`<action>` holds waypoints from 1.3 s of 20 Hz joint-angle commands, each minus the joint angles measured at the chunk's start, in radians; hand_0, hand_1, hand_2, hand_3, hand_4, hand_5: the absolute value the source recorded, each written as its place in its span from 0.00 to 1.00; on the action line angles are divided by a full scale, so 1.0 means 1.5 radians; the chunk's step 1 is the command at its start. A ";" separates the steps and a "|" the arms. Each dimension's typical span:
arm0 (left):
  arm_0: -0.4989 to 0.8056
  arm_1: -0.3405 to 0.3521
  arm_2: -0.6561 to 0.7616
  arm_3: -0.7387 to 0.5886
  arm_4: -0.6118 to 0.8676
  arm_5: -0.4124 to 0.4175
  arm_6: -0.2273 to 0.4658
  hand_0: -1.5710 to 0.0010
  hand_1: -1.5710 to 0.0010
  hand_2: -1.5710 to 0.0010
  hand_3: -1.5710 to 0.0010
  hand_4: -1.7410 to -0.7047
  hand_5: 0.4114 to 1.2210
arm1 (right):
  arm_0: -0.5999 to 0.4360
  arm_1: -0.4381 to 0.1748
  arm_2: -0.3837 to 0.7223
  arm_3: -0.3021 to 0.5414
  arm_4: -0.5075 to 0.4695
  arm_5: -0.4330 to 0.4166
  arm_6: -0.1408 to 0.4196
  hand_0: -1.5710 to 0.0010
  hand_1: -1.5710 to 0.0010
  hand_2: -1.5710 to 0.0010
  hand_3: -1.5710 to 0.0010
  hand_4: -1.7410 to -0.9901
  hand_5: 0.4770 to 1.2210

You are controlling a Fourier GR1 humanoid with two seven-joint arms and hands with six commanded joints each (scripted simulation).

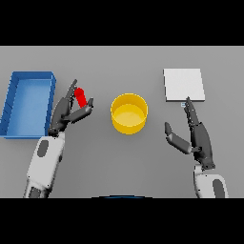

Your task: Pick up the red beaker and tilt it to pour out 1 green nut into yellow bowl. Pick up the yellow bowl and place it on the metallic measuring scale.

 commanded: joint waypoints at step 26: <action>-0.121 -0.031 0.038 0.139 0.000 0.081 -0.113 0.05 0.05 0.05 0.05 0.07 0.86 | -0.010 -0.009 0.000 0.011 0.009 0.003 -0.010 1.00 1.00 1.00 1.00 0.62 0.26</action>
